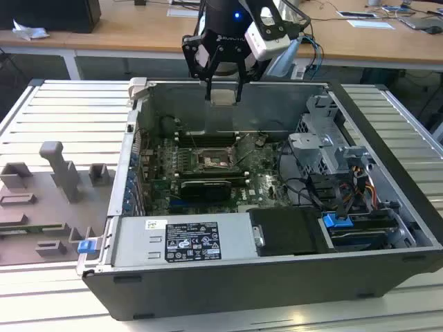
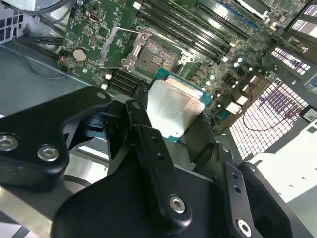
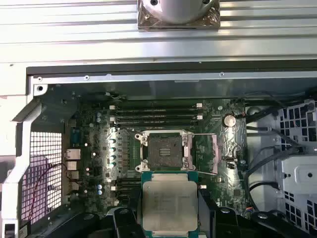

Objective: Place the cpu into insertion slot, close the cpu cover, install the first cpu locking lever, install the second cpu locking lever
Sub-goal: 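Place the cpu into insertion slot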

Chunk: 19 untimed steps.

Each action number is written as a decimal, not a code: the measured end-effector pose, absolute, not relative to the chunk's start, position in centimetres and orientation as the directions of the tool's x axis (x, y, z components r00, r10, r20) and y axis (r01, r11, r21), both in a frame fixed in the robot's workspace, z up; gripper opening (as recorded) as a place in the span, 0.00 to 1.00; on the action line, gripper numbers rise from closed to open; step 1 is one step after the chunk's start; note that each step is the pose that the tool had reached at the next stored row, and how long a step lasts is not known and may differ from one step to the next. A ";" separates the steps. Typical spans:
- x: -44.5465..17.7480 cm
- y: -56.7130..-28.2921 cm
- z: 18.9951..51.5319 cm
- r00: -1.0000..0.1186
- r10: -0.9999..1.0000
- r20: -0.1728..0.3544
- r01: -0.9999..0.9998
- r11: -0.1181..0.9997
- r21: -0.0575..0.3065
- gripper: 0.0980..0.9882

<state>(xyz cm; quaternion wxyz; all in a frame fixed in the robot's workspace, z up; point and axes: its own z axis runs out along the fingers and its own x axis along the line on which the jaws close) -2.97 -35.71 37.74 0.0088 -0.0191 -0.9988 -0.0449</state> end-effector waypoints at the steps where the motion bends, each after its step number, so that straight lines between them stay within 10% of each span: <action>1: -3.0 -35.7 37.7 -0.998 0.052 0.019 0.054 0.995 0.089 0.50; 19: -3.0 -35.7 37.7 -0.992 0.122 0.019 0.123 0.988 0.089 0.50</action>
